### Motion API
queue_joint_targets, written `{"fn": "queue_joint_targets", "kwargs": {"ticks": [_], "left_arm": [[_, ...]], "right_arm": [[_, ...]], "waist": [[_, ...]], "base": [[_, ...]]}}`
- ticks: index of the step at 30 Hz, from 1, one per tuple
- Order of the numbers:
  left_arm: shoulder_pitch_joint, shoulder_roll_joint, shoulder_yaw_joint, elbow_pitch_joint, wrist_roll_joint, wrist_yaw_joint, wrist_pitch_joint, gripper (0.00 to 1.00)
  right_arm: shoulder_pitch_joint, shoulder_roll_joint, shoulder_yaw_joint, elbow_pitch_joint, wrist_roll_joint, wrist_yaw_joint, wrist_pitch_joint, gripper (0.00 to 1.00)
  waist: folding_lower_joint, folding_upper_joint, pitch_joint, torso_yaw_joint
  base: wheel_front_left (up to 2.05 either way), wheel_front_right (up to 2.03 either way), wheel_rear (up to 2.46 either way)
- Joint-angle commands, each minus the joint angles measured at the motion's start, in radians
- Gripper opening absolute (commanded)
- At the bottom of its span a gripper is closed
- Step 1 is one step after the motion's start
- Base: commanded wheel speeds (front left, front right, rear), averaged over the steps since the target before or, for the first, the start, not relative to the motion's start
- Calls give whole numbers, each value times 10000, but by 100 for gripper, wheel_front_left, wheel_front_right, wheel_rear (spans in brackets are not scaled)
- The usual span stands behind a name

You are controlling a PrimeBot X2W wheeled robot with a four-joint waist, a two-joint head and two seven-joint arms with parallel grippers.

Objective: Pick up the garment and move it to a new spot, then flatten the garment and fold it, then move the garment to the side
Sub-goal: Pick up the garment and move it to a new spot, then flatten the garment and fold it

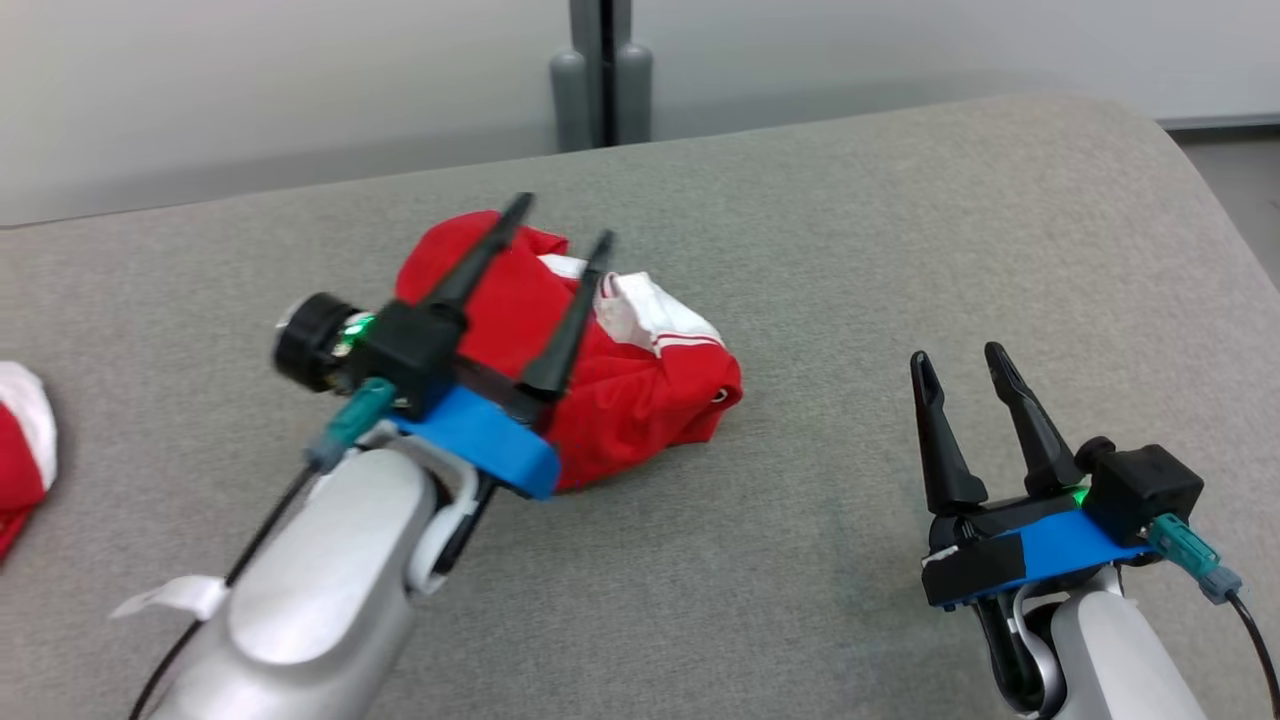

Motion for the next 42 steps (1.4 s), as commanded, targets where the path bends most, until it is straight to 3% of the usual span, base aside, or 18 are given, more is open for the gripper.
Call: {"fn": "queue_joint_targets", "kwargs": {"ticks": [1,10,15,28,34,42], "left_arm": [[343,183,343,-188,81,172,-42,100],[2257,980,2957,-1287,415,841,-48,100],[3449,976,4337,-1815,683,981,-48,100],[5618,-349,6399,-2176,1616,317,-49,100],[6160,-904,6853,-2040,2166,51,-49,100],[6359,-1227,7198,-1817,2747,-178,-49,100]], "right_arm": [[-64,-37,-50,83,-32,1,-38,100],[-79,-37,-232,349,-232,1,-38,100],[91,-37,-371,416,-355,1,-38,100],[427,-37,-515,582,-548,1,-38,100],[639,-37,-523,693,-630,1,-38,100],[771,-37,-466,825,-712,1,-38,100]], "waist": [[0,-1,-53,125],[0,-1,-397,766],[0,-1,-607,1094],[0,-1,-1176,1647],[0,-1,-1428,1703],[0,-1,-1606,1726]], "base": [[0,0,0],[0,0,0],[0,0,0],[0,0,0],[0,0,0],[0,0,0]]}}
